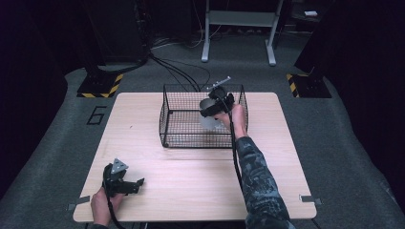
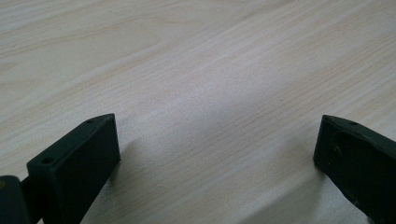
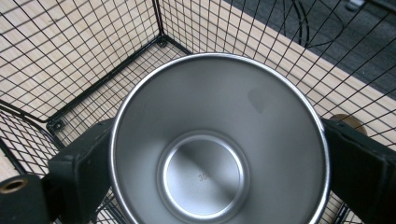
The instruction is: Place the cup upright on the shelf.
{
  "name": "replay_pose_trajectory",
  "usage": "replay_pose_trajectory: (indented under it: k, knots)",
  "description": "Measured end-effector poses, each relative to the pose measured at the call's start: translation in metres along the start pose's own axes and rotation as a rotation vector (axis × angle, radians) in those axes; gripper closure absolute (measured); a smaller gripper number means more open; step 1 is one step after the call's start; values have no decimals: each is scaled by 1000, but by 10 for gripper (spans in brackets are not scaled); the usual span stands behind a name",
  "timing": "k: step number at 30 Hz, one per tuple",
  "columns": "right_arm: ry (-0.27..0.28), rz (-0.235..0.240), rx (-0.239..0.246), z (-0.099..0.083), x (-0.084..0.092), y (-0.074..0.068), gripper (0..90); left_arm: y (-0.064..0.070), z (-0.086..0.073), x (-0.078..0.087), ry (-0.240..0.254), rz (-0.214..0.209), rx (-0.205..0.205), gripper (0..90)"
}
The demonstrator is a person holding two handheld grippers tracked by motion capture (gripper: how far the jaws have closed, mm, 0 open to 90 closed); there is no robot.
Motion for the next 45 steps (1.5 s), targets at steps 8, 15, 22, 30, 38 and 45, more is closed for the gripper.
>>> replay_pose_trajectory:
  k: [8, 15, 22, 30, 38, 45]
  knots:
    - [-24, 7, -9, 0, -13, 2, 57, 0, 0, 0, 0, 0, 1, 4]
    - [-47, 9, -15, -2, -25, 5, 56, -1, -1, 1, -10, 2, -13, 4]
    - [-76, 5, -14, -4, -33, 5, 56, -1, -1, 1, -11, 1, -12, 4]
    - [-107, 1, -17, -5, -40, 4, 55, 0, -1, 1, -14, -1, -12, 4]
    - [-126, -4, -12, -5, -44, 1, 54, 0, -1, 1, -14, -2, -12, 4]
    - [-126, -8, -9, -6, -43, 0, 29, 0, -1, 1, -13, -1, -12, 4]
Point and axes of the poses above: each handheld gripper's, and its own axes: x roughly backward along the jaws, z roughly out of its top, y roughly to its right, the point moved 5 cm from there along -x, roughly forward along the jaws, and after that the axes turned 15 degrees about -y, right-handed, at the moved point
